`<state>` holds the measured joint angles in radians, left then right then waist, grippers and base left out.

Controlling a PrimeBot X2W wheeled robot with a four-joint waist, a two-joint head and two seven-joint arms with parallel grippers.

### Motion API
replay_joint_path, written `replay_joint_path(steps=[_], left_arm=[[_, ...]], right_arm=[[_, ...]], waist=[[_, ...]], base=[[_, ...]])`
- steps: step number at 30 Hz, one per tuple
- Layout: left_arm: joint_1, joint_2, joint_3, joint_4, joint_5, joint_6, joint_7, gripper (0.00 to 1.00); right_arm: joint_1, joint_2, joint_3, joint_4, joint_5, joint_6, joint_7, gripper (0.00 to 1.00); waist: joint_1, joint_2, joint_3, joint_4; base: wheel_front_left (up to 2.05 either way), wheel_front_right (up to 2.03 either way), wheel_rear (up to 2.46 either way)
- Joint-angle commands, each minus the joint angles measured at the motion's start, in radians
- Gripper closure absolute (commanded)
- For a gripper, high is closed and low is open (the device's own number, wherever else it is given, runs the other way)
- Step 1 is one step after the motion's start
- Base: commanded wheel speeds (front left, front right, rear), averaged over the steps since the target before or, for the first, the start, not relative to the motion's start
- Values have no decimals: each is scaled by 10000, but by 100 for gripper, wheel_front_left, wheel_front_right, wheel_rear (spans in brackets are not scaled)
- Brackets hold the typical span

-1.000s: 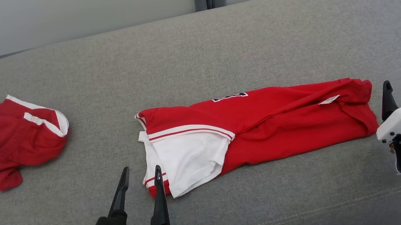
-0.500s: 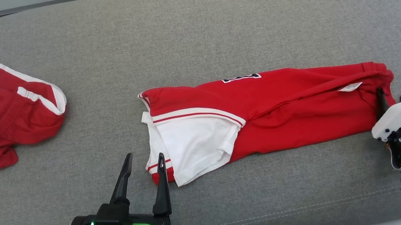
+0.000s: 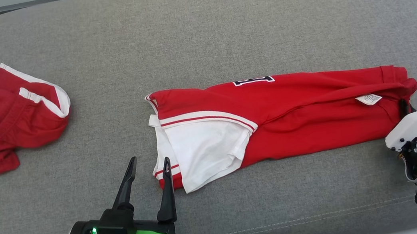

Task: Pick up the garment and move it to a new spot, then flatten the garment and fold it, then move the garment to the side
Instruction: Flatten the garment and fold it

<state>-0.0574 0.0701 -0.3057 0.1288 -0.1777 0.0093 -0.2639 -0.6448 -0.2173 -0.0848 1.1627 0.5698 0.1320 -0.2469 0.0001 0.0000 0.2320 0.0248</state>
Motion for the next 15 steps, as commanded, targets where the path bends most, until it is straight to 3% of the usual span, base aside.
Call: replay_joint_path(steps=[1,8,15], left_arm=[[-150,52,0,18,41,-14,-9,0],[6,53,-44,29,-6,27,-9,0],[146,6,-70,-80,-86,86,-9,0]], right_arm=[[261,-140,41,29,115,-25,-22,100],[421,-937,182,-430,297,-25,-198,100],[277,-1918,-164,-1653,-133,-24,-196,100]], waist=[[-1,0,-29,-7],[-1,0,-253,-93],[-1,0,-465,-342]], base=[[0,0,0],[0,0,0],[0,0,0]])
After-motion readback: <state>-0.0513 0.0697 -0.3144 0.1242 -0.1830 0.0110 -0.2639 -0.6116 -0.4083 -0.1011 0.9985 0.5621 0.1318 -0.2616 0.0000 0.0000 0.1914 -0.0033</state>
